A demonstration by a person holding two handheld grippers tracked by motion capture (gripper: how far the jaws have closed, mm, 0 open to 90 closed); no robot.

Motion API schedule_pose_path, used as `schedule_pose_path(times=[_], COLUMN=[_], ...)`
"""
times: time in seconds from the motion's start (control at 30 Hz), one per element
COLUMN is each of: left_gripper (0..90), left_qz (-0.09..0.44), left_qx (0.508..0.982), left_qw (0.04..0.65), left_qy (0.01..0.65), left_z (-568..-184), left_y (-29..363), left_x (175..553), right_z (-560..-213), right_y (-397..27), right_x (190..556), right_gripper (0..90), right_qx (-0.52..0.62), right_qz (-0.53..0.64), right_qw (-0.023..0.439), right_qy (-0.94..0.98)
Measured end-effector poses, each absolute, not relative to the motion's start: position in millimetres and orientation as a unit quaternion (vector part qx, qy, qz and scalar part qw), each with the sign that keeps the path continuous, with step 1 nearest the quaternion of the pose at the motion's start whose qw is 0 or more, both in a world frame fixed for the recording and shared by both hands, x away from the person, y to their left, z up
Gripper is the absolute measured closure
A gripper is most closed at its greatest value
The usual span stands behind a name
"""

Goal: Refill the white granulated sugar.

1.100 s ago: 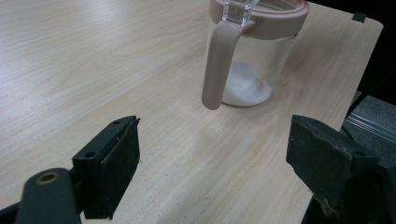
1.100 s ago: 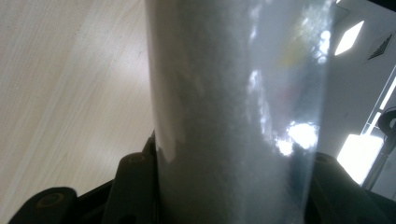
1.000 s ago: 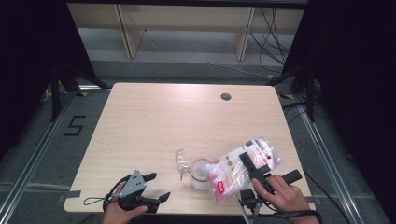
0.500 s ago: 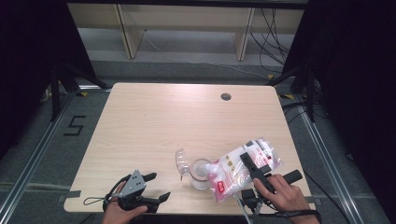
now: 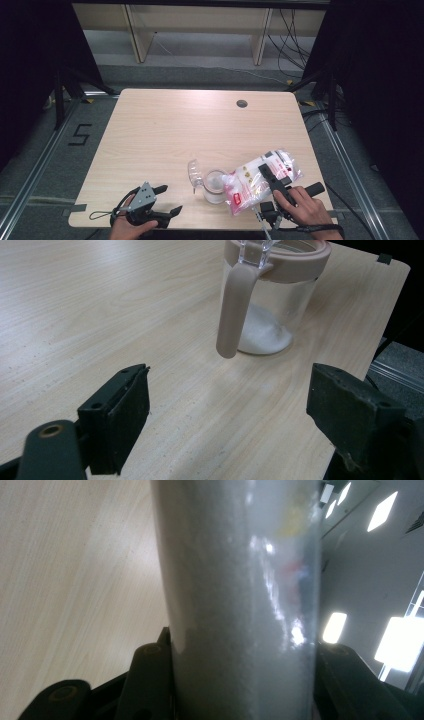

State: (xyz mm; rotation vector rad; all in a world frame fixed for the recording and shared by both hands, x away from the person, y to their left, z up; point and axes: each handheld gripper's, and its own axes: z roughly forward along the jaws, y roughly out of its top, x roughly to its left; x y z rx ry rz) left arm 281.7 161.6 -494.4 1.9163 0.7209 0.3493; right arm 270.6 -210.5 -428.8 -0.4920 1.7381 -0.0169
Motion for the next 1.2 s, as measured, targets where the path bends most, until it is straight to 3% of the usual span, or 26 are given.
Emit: schedule_pose_path(times=[1.2], left_gripper=[17.0], left_qz=[0.146], left_qx=[0.796], left_qw=[0.507], left_qy=[0.298], left_z=[-494.0], left_y=[161.5], left_x=[281.6], right_z=[-428.3], right_y=[-210.5], right_x=[273.2], right_gripper=[60.5], right_qx=[-0.235], right_qz=[-0.010], right_qw=[0.617], right_qy=[0.751])
